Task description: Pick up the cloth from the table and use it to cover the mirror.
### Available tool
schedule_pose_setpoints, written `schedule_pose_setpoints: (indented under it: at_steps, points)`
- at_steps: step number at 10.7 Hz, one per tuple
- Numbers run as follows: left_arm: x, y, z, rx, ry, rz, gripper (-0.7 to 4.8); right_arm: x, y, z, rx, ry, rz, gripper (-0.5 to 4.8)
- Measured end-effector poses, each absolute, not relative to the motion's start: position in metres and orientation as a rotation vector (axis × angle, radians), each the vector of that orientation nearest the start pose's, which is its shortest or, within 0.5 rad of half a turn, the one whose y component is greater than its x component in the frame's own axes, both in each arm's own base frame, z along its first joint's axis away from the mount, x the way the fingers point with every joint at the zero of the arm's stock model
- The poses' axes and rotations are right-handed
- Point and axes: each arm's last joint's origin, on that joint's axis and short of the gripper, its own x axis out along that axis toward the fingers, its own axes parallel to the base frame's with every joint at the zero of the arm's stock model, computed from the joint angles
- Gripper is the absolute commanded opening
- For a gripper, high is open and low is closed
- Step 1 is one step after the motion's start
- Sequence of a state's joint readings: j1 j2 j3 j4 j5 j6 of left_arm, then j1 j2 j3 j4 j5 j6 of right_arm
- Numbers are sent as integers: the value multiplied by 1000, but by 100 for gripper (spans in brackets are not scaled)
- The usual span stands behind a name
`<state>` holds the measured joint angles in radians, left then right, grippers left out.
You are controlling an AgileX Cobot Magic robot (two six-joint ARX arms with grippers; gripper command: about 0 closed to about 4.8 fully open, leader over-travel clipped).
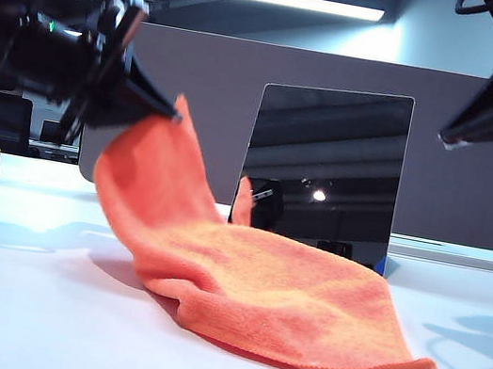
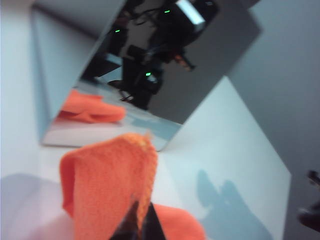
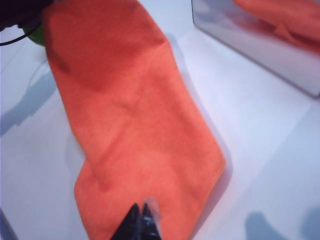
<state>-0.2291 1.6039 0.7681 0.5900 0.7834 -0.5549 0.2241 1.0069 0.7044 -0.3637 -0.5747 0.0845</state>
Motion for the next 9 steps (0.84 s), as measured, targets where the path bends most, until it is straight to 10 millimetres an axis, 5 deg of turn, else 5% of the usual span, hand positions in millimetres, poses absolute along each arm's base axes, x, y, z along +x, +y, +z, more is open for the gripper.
schedule_pose_setpoints:
  at_steps: [3, 7, 9]
  points:
    - [277, -88, 269, -527, 358, -1078, -5, 197, 61, 258, 181, 650, 750, 28]
    - [258, -87, 285, -594, 480, -1280, -5, 194, 63, 258, 181, 652, 876, 186]
    - [255, -87, 282, -632, 569, -1337, -5, 189, 63, 252, 190, 725, 887, 191]
